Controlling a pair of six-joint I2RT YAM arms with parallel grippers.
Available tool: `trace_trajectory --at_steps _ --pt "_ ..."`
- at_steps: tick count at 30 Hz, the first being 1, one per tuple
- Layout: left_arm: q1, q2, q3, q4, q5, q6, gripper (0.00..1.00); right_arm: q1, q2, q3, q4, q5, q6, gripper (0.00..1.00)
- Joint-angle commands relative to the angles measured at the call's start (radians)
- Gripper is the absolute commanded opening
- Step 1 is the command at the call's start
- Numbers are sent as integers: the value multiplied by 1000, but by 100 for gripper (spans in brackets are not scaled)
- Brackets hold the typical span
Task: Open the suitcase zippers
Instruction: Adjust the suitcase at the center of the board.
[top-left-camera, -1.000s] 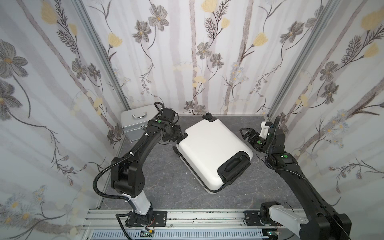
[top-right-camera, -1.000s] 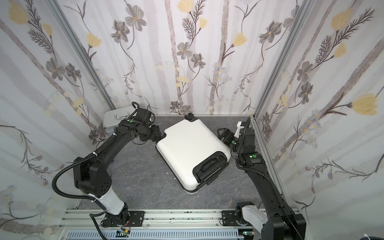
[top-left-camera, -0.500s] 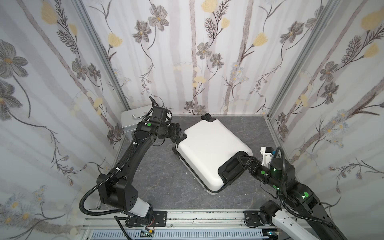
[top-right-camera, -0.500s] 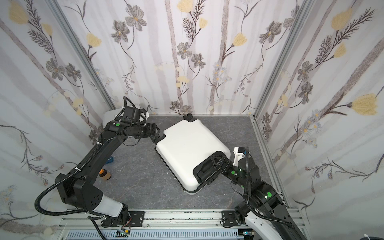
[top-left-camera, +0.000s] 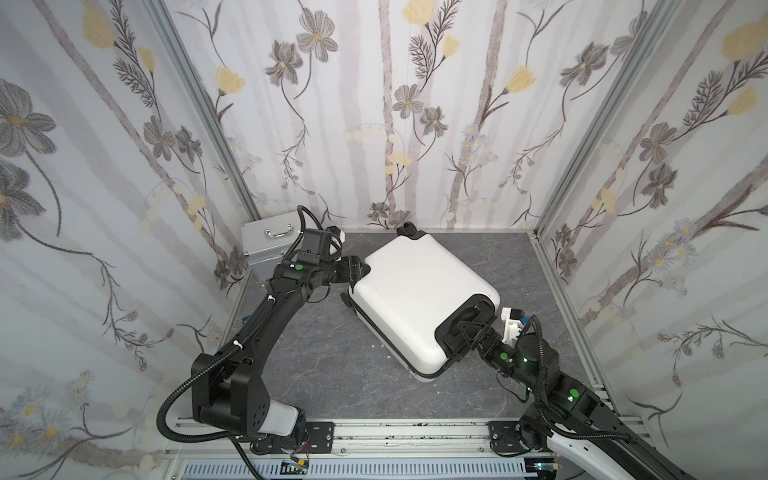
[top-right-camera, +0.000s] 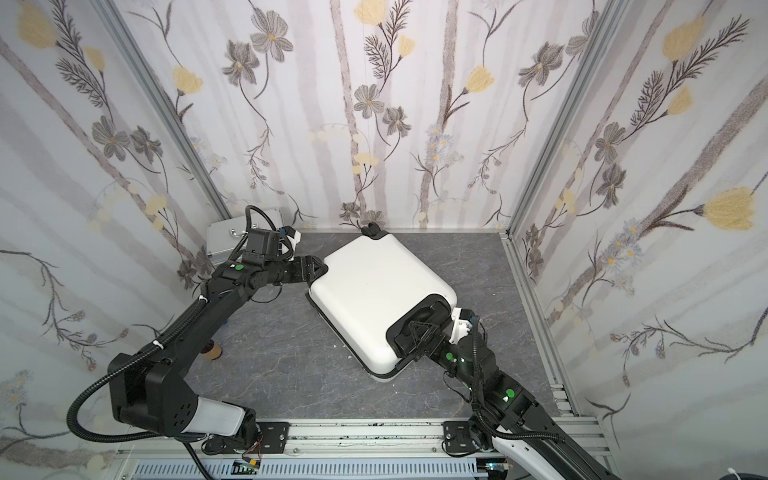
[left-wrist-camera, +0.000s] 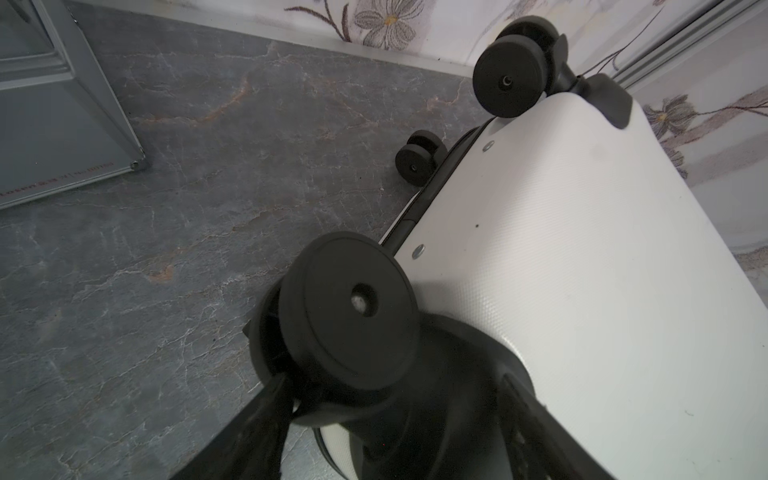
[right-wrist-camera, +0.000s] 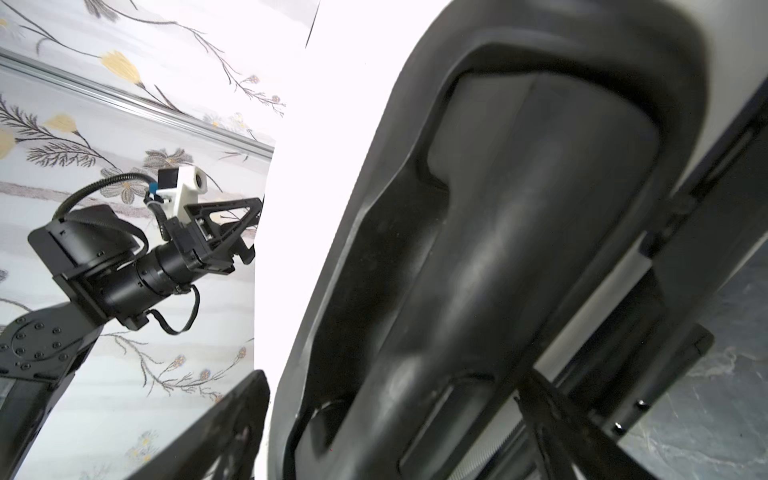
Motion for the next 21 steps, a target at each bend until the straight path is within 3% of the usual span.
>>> trace_trajectory --at_steps 1,6,11,14,17,19,21 --pt "-8 -33 -78 -23 99 -7 77 -118 42 -39 196 -84 -129 94" --pt "-9 -90 -153 13 47 -19 77 -318 170 -52 359 -237 -276 94" --pt "-10 -147 -195 32 -11 -10 77 -342 170 44 261 -178 -503 92" --pt "-13 -205 -227 54 -13 -13 77 -301 76 58 144 -74 -569 89" --pt "-18 -239 -256 62 -15 -8 77 -183 -89 36 34 85 -604 85" --pt "-27 -252 -268 64 -8 10 77 -103 -193 23 -51 154 -577 82" --pt "-35 -259 -270 62 -4 17 77 -60 -266 4 -137 139 -496 82"
